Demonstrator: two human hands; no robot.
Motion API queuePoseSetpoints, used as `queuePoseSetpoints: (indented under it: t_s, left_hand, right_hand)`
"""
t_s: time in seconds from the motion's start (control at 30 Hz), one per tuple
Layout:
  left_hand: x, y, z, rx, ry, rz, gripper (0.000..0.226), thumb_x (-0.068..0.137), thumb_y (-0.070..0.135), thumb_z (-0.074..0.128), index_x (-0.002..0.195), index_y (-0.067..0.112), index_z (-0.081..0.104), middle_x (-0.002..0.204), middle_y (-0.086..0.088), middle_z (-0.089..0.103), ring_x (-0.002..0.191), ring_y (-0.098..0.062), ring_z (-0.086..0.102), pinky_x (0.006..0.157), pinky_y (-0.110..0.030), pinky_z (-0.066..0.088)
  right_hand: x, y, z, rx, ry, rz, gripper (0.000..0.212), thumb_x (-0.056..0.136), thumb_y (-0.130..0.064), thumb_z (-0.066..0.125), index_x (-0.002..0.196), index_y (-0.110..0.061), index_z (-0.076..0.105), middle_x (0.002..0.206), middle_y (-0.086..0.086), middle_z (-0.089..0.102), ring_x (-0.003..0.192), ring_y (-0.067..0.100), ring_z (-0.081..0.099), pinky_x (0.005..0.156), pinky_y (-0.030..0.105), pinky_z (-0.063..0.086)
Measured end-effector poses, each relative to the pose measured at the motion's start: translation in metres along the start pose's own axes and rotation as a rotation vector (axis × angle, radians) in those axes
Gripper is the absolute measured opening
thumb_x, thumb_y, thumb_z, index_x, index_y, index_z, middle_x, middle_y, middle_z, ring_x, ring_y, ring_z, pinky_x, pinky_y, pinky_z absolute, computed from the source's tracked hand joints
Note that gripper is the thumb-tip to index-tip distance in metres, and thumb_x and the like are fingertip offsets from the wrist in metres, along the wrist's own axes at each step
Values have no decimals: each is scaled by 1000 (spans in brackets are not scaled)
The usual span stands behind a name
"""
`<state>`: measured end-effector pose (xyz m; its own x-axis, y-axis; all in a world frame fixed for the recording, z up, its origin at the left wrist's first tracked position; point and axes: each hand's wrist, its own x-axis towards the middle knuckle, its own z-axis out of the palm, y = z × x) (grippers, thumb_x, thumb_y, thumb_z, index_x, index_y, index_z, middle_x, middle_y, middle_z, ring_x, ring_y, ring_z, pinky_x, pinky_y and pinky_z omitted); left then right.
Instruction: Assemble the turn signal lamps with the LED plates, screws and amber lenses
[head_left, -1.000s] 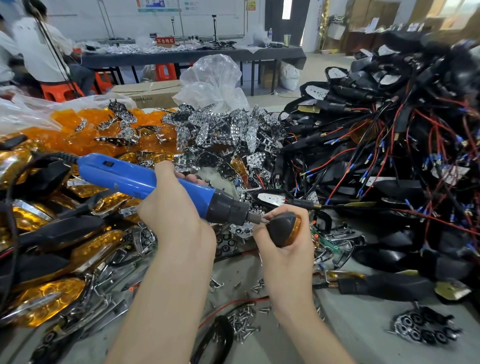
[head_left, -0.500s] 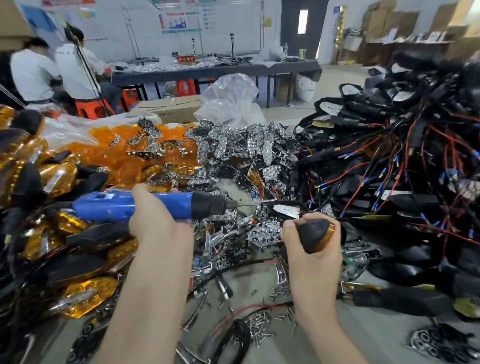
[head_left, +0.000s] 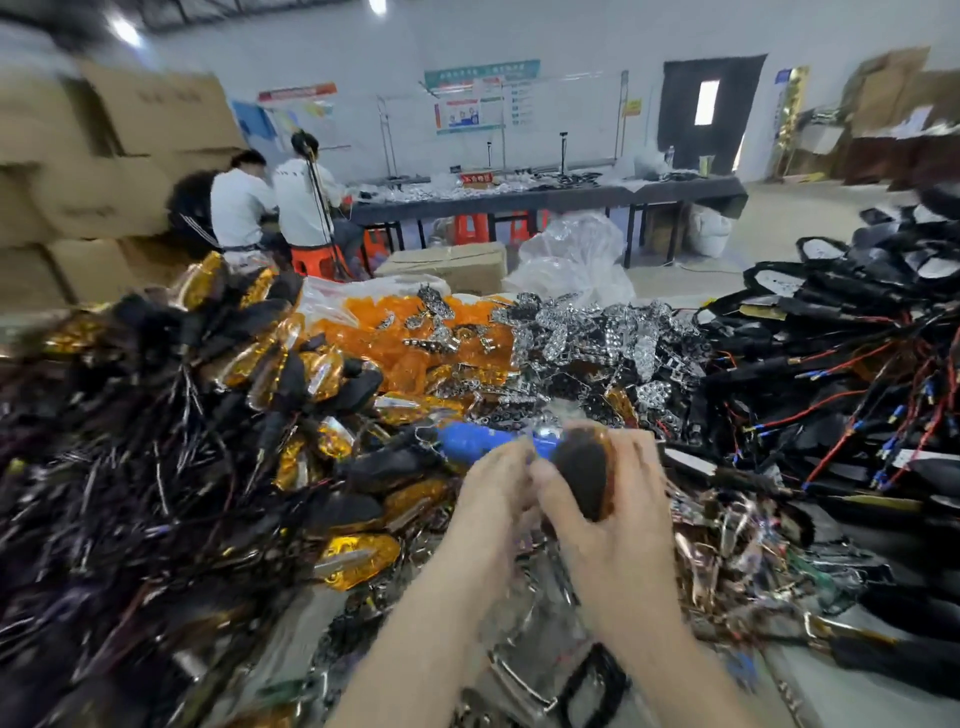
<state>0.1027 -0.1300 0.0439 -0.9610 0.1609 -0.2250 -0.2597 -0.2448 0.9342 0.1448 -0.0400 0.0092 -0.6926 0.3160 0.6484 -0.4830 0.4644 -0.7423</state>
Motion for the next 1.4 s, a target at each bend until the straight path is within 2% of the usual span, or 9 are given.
queuePoseSetpoints:
  t_s: [0.1, 0.2, 0.4, 0.6, 0.73, 0.87, 1.07, 1.17, 1.4]
  left_hand:
    - [-21, 13, -24, 180, -62, 168, 32, 101, 37, 48, 98, 25, 77, 91, 3, 77, 81, -12, 72, 66, -31, 59]
    - [-37, 30, -47, 284, -87, 384, 34, 99, 54, 42, 116, 40, 68, 115, 15, 72, 107, 1, 65, 91, -26, 53]
    - [-58, 118, -76, 561, 38, 910, 17, 106, 25, 47, 105, 29, 63, 66, 20, 59, 56, 4, 48, 52, -11, 36]
    - [-79, 246, -106, 917, 366, 1196, 27, 107, 30, 42, 84, 25, 55, 58, 15, 51, 54, 7, 50, 51, -10, 33]
    - [-56, 295, -148, 1153, 588, 1047, 35, 103, 32, 41, 73, 19, 51, 63, 3, 50, 58, -10, 49, 53, -23, 32]
    - [4, 280, -202, 1133, 822, 744, 38, 103, 29, 41, 102, -4, 61, 100, -26, 65, 96, -43, 60, 76, -41, 42]
    - [61, 235, -266, 1005, 761, 329, 35, 101, 12, 44, 129, -6, 53, 133, -29, 55, 121, -44, 53, 101, -43, 45]
    - [63, 221, -276, 978, 838, 356, 42, 99, 13, 43, 139, 3, 48, 141, -23, 48, 124, -40, 49, 105, -49, 43]
    - [56, 201, -256, 901, 827, 567, 43, 101, 13, 43, 144, 12, 44, 145, -17, 37, 129, -33, 44, 110, -46, 39]
  right_hand:
    - [28, -32, 24, 184, -22, 103, 34, 83, -64, 60, 100, -34, 57, 95, -8, 56, 88, 9, 58, 76, 24, 47]
    - [57, -66, 46, 317, -23, 146, 43, 85, -63, 60, 103, -24, 62, 94, 5, 64, 82, 14, 59, 75, 28, 47]
    - [114, -151, 87, 616, -12, 121, 14, 104, -34, 58, 100, -21, 59, 90, -3, 65, 74, -1, 61, 69, 16, 49]
    - [168, -230, 121, 776, -244, 104, 57, 106, -48, 46, 151, -14, 38, 120, 0, 68, 108, 13, 69, 95, 37, 58]
    - [169, -249, 160, 694, -406, 181, 54, 106, -52, 43, 147, -18, 44, 135, 3, 59, 113, 19, 65, 93, 38, 53]
    - [153, -234, 202, 563, -523, 248, 43, 107, -37, 46, 140, -10, 46, 122, 4, 53, 116, 24, 59, 81, 29, 46]
    - [121, -164, 204, 363, -608, 295, 54, 105, -47, 43, 155, -28, 32, 123, -8, 60, 116, 25, 63, 104, 48, 51]
    - [118, -133, 191, 362, -571, 349, 45, 106, -45, 43, 148, -30, 38, 99, -18, 59, 90, 11, 68, 84, 34, 58]
    - [111, -108, 186, 419, -479, 498, 22, 108, -34, 45, 130, -35, 43, 103, -9, 59, 96, 19, 69, 83, 36, 60]
